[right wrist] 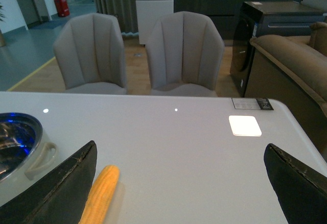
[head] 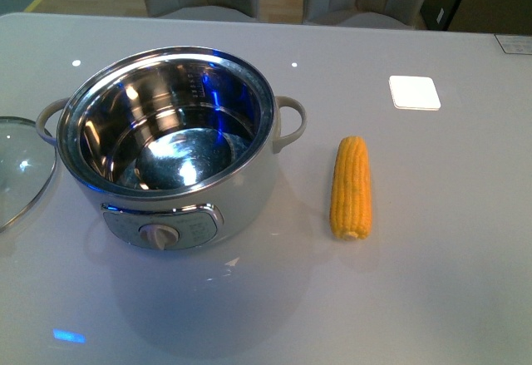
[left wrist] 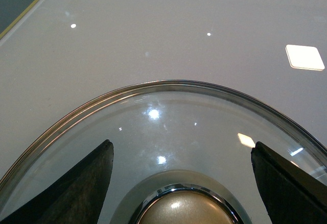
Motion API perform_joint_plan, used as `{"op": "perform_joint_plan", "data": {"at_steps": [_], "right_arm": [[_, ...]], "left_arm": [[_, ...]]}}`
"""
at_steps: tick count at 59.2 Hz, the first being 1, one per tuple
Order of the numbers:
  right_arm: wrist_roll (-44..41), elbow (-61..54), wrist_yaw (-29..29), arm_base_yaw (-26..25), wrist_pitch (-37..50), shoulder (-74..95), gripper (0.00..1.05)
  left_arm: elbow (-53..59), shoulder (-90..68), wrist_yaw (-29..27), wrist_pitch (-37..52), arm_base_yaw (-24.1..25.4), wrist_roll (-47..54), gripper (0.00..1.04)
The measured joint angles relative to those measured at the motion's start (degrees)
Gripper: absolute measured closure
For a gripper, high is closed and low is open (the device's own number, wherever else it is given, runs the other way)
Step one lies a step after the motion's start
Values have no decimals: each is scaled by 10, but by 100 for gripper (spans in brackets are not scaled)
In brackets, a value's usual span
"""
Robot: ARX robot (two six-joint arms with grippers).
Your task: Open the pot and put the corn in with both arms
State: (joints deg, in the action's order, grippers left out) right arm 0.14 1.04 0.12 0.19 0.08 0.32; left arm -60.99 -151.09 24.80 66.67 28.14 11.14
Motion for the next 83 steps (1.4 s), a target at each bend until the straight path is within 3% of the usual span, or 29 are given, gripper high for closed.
{"op": "perform_joint_plan", "data": {"at_steps": [10, 35, 50, 63, 83], "right_arm": [[0, 0, 0, 0, 0, 0, 9], [0, 0, 0, 0, 0, 0, 9], [0, 0, 0, 0, 0, 0, 9], [0, 0, 0, 0, 0, 0, 9], [0, 0, 0, 0, 0, 0, 9]], "left_arm": [[-1, 0, 0, 0, 0, -1, 24], [59, 81, 2, 12, 4, -2, 11], [157, 231, 23, 25, 20, -24, 8], [311, 427, 67, 33, 23, -43, 7], [475, 700, 61, -61, -4, -53, 7]]}}
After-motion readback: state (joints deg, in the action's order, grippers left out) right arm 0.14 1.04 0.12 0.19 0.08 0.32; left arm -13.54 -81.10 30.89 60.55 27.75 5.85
